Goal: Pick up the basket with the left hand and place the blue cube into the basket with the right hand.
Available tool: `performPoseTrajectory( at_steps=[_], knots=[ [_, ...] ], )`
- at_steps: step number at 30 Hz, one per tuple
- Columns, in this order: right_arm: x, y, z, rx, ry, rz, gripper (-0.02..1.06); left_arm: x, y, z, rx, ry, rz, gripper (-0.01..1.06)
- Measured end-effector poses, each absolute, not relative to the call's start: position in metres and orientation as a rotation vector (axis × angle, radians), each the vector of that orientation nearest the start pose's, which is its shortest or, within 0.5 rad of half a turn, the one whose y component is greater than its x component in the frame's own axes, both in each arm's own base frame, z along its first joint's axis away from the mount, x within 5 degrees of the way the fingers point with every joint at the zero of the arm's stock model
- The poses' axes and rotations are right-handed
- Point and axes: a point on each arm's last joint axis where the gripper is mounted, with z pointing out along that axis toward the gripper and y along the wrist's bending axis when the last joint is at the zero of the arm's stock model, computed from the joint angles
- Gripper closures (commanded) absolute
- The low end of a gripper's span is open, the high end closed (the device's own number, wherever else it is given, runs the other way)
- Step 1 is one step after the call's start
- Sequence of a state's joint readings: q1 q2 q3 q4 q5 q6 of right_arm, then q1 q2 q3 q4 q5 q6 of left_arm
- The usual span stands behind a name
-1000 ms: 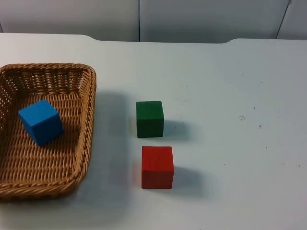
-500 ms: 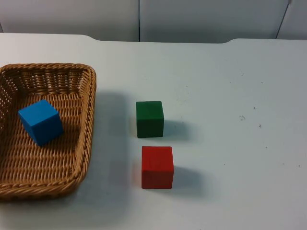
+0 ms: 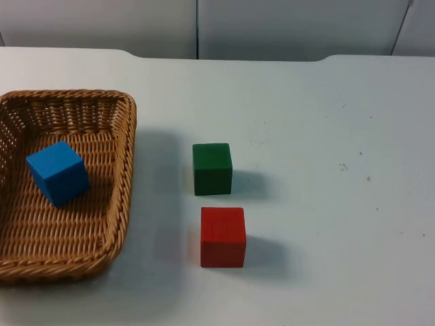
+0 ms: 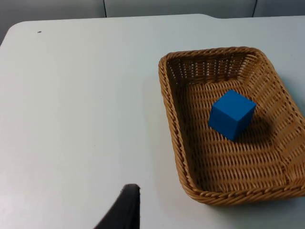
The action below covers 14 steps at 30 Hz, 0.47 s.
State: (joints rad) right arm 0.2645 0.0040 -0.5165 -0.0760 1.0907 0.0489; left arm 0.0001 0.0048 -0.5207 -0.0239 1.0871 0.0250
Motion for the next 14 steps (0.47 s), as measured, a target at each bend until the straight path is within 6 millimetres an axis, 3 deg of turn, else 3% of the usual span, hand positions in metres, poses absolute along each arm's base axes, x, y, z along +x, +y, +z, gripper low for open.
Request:
performPoseTrajectory(
  at_steps=[14],
  knots=[
    [-0.0078,-0.0058,0.2796,0.095,2.058,-0.084,0.04,-0.0077,-0.0019,0.2809,0.028,2.054,-0.013,0.00]
  ],
)
